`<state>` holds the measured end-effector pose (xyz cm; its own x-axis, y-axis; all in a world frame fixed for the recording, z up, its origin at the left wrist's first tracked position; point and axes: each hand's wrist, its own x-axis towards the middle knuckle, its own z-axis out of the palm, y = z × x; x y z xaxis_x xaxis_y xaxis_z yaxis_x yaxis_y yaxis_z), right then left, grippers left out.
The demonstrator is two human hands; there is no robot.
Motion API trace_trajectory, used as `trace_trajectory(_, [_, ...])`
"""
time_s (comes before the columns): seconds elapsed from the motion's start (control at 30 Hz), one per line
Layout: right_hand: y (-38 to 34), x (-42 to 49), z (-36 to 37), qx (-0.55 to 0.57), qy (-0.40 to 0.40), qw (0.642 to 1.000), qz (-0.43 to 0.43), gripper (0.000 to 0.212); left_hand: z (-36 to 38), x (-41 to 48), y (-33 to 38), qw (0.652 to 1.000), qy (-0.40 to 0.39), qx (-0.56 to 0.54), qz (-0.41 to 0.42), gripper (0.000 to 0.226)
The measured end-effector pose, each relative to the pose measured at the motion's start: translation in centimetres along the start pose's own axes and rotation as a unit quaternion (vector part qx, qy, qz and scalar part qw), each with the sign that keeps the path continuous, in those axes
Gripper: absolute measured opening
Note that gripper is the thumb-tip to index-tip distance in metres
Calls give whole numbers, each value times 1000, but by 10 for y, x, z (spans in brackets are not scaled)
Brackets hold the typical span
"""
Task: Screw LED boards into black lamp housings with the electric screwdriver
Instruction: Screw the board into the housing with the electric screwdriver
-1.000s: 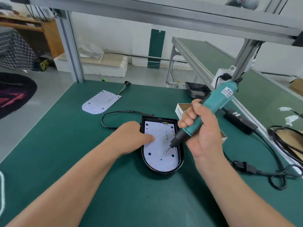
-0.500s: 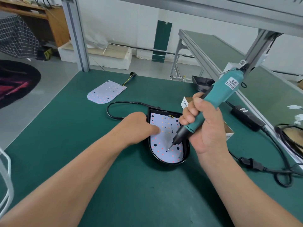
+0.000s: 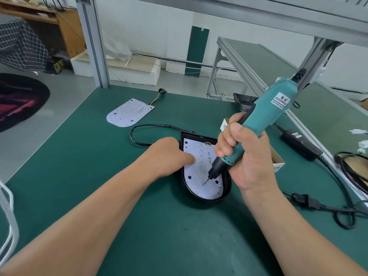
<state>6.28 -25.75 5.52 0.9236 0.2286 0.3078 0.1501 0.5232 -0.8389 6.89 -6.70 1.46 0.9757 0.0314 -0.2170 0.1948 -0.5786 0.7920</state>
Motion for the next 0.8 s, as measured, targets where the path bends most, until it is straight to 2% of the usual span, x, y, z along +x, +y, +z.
trace_trajectory(0.13, [0,-3,4,-24,-39,999,-11,7,0,0,3,1000,9,17,-7,47])
trace_trajectory(0.3, [-1,-3,5,-37,-84,996,0,15,0,-1,4,999,11,29,-9,49])
trace_trajectory(0.43, [-2,-2,4,-24,-104,994,7,11,-1,-2,5,1000,4,28,-11,47])
trace_trajectory(0.6, [-7,-1,0,19,-115,993,13,36,-2,-2,5,1000,4,25,-9,46])
trace_trajectory(0.7, [-12,-2,-1,-4,-94,995,-19,29,-3,-3,5,1000,-7,24,-11,43])
trace_trajectory(0.8, [-20,2,-8,28,-74,995,-63,18,-5,-5,5,999,-21,25,-7,39])
